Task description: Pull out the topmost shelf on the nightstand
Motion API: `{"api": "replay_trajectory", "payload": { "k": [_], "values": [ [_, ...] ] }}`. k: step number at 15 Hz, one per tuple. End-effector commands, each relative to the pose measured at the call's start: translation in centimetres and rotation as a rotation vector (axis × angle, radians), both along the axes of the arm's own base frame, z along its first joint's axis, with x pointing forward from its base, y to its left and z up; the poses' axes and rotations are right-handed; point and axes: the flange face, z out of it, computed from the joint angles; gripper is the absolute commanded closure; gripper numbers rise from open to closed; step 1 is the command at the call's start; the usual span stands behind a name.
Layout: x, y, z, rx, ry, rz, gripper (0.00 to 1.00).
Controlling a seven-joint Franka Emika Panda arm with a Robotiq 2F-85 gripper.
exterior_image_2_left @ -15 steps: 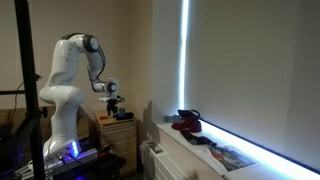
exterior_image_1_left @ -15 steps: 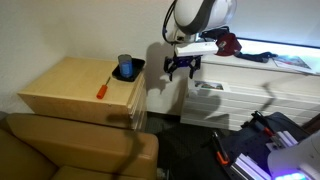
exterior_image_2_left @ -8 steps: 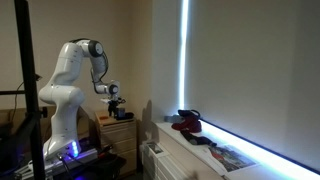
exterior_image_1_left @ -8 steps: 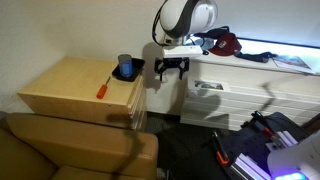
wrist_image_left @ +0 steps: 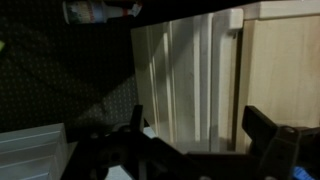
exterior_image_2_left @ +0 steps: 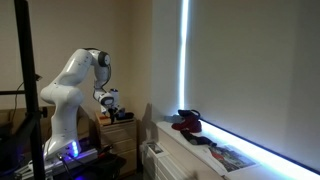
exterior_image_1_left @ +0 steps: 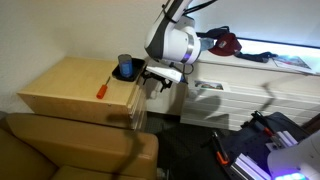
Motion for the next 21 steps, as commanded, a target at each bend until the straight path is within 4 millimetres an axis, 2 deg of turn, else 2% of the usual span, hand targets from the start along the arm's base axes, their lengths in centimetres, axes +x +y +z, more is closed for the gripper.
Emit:
{"api": "replay_trajectory", "payload": {
  "k": [1, 2, 6, 14, 15, 21],
  "values": [
    [1.5, 1.7, -1.1, 0.083, -0.113, -0.087, 0.00],
    [0.5, 1.4, -0.4, 0.044, -0.072, -0.053, 0.00],
    [1.2, 1.9, -1.2, 0.075, -0.100, -0.085, 0.00],
    [0.0, 2.4, -5.9, 0.049, -0.017, 0.076, 0.00],
    [-0.1, 2.4, -4.7, 0.060, -0.016, 0.053, 0.00],
    [-0.1, 2.1, -7.5, 0.020, -0.034, 0.076, 0.00]
  ]
}}
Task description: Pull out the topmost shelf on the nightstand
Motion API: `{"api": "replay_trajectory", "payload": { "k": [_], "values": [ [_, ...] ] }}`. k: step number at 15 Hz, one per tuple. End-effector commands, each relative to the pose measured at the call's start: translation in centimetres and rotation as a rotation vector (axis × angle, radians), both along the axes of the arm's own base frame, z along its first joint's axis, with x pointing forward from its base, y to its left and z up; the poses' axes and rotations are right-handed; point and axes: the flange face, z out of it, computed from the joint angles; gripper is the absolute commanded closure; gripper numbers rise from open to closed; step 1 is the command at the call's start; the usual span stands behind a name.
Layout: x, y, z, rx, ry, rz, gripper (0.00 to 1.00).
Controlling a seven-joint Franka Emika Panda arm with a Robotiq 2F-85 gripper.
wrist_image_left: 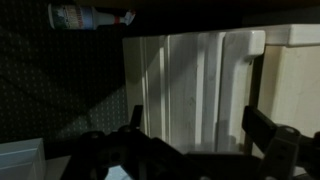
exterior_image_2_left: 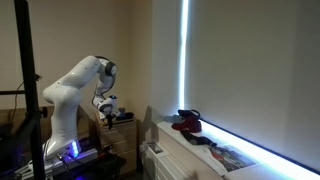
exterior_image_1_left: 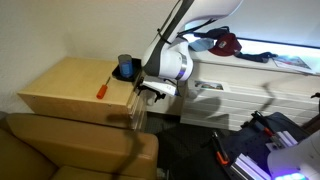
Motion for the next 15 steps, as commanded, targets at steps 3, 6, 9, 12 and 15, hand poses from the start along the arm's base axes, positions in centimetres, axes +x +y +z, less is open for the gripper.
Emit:
{"api": "replay_trajectory", "payload": {
  "k": [3, 6, 9, 12, 15],
  "values": [
    [0.3, 0.7, -2.3, -0.021, -0.058, 0.019, 0.00],
    [1.1, 1.8, -2.4, 0.019, -0.150, -0.014, 0.00],
    [1.8, 2.7, -3.0, 0.027, -0.207, -0.028, 0.00],
    [1.4, 2.6, -2.8, 0.013, -0.189, -0.016, 0.00],
    [1.4, 2.5, -3.2, 0.016, -0.191, -0.022, 0.00]
  ]
}}
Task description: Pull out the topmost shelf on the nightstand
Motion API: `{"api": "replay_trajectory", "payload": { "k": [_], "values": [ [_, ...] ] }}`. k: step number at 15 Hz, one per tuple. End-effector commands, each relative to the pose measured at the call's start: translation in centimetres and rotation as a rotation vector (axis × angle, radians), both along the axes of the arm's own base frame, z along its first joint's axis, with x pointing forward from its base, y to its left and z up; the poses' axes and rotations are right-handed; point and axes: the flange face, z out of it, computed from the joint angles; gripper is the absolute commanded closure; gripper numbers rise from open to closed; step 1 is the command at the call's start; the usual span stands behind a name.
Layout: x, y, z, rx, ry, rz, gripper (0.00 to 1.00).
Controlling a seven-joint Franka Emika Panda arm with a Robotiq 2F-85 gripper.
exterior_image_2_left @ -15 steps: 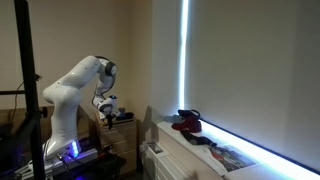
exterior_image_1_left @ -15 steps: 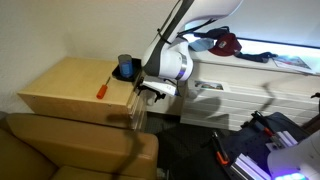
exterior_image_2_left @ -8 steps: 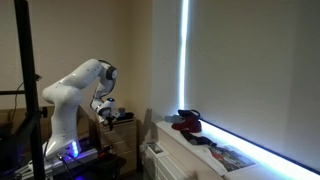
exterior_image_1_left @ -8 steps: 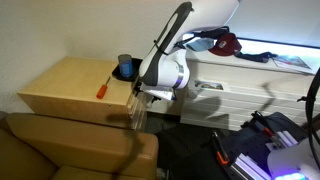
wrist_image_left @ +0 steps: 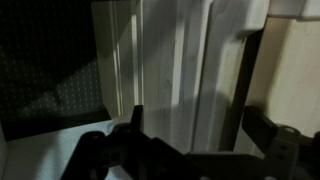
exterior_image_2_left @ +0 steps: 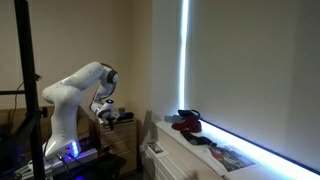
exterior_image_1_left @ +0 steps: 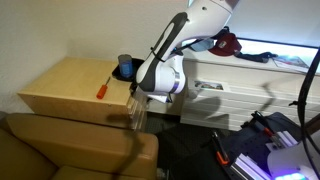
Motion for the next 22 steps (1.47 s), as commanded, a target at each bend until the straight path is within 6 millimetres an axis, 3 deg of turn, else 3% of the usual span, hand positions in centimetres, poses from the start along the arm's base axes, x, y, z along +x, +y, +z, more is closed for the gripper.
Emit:
{"api": "replay_trajectory", "payload": {
  "k": [1, 9, 14, 15, 22],
  "values": [
    [0.1, -0.1, -0.3, 0.010, -0.002, -0.012, 0.00],
    [0.1, -0.4, -1.6, 0.084, 0.052, -0.092, 0.00],
    [-0.2, 0.2, -1.9, 0.108, -0.005, -0.021, 0.00],
    [1.6, 0.3, -1.2, 0.105, -0.022, 0.000, 0.00],
    [3.1, -0.9, -2.0, 0.071, -0.076, 0.064, 0.00]
  ]
}}
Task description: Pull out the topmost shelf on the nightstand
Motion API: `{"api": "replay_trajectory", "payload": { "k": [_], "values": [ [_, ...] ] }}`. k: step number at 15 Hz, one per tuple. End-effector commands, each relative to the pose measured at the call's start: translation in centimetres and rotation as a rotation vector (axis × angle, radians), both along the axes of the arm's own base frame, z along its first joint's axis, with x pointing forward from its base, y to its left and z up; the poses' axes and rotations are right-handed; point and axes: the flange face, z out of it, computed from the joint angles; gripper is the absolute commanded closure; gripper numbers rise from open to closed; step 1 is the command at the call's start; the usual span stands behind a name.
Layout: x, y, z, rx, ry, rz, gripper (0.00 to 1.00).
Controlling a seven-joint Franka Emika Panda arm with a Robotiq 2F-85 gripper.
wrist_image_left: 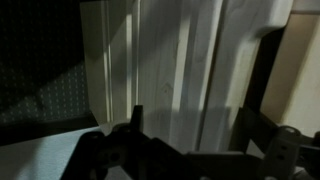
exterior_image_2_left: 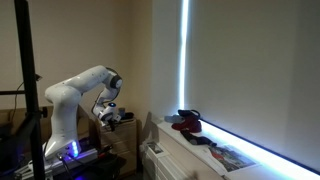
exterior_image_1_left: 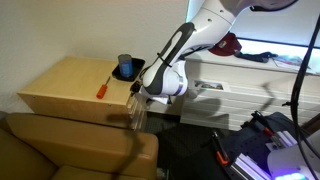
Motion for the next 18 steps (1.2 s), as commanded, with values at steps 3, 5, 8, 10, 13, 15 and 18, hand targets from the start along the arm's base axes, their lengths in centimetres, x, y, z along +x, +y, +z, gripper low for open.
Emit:
{"api": "replay_trajectory", "payload": {
  "k": [3, 5, 8, 10, 13, 15, 18],
  "values": [
    [2.7, -0.5, -0.3, 0.021, -0.050, -0.005, 0.00],
    [1.2, -0.5, -0.5, -0.001, -0.020, -0.005, 0.00],
    [1.7, -0.8, -0.6, 0.002, -0.025, -0.015, 0.00],
    [1.8, -1.1, -1.5, -0.020, -0.019, -0.014, 0.00],
    [3.0, -0.7, -3.2, -0.047, -0.053, -0.010, 0.00],
    [3.7, -0.6, -3.2, -0.052, -0.076, -0.004, 0.00],
    [2.2, -1.7, -3.9, -0.091, -0.036, -0.025, 0.00]
  ]
}}
